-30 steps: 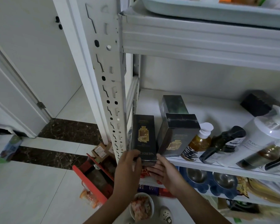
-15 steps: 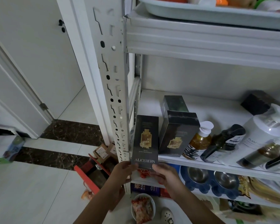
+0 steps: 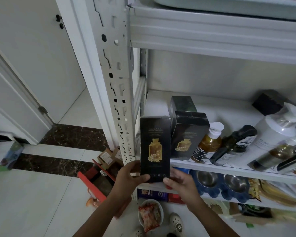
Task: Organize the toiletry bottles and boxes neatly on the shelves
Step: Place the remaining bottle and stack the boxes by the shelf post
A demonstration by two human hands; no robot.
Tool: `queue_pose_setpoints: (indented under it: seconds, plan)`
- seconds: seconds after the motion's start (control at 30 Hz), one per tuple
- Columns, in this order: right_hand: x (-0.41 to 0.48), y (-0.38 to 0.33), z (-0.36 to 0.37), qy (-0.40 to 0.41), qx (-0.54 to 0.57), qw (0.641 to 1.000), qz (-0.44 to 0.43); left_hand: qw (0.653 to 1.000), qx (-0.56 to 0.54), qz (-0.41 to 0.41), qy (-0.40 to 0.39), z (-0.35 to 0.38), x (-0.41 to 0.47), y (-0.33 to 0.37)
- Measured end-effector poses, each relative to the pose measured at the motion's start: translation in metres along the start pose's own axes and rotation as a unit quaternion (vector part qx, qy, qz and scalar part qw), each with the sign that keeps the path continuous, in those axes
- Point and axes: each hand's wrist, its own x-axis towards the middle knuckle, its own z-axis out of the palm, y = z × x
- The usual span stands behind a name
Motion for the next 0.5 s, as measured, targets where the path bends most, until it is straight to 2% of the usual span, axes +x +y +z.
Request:
queue_pose_setpoints:
  seconds: [0.13, 0.23, 0.37, 0.5]
  plan:
    - [0.001, -0.007, 0.003, 0.032, -0.02, 0.999, -0.015, 0.997, 0.061, 0.05, 0.021, -0.008, 0.002, 0.0]
    - [0.001, -0.014, 0.007, 0.059, -0.063, 0.996, -0.035, 0.988, 0.079, 0.116, 0.057, -0.004, 0.0, 0.005]
    - [0.003, -0.022, 0.014, 0.136, -0.117, 0.982, -0.065, 0.967, 0.11, 0.204, 0.107, 0.004, 0.0, 0.015]
    - [0.007, -0.026, 0.016, 0.182, -0.17, 0.965, -0.077, 0.949, 0.16, 0.234, 0.139, 0.011, 0.0, 0.022]
